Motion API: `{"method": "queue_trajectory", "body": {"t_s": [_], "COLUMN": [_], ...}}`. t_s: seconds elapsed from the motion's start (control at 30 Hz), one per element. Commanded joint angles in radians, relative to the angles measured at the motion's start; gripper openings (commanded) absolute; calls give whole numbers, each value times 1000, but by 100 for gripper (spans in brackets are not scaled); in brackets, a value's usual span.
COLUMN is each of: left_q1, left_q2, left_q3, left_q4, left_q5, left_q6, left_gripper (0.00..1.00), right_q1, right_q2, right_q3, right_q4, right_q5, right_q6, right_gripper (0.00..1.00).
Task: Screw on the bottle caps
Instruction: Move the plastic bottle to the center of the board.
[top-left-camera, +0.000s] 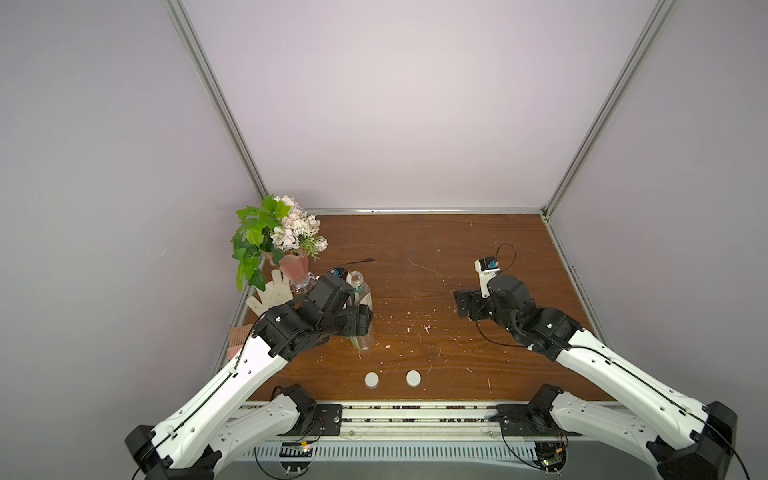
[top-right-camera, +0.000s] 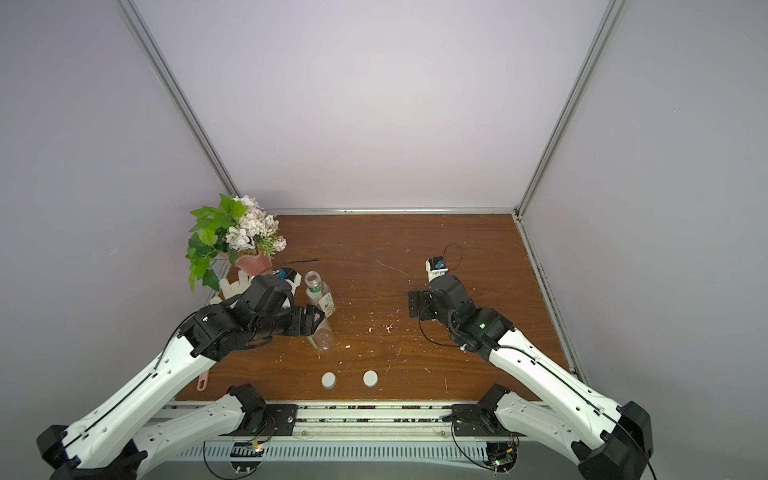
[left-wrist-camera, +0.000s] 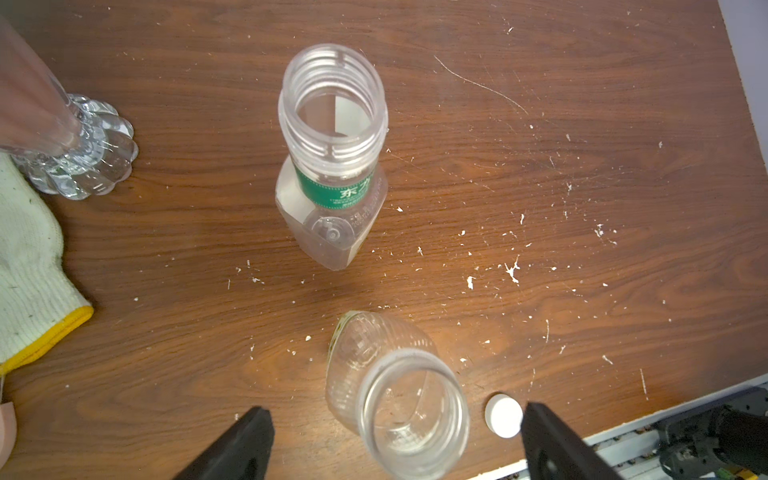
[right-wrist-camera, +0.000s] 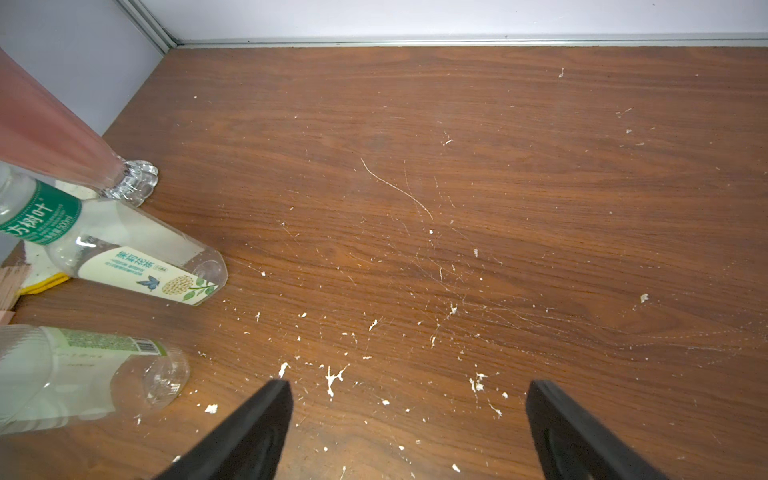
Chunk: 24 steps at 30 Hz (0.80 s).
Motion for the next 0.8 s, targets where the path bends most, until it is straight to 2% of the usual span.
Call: {"method": "queue_trajectory", "body": {"t_s": [0.0, 0.77], "left_q1": [-9, -34], "left_q2": [10, 83], "left_q3": [-2, 17], "left_q4": [-18, -18], "left_q5": [-14, -32], "left_q6": [13, 26], "left_gripper": [86, 58], "right_q1": [20, 51], "right_q2": [9, 19], "right_q3": [56, 38], "right_q4": [2, -7], "right_q5": [43, 91], "right_q6": [-11, -14], "right_gripper": [95, 94]}}
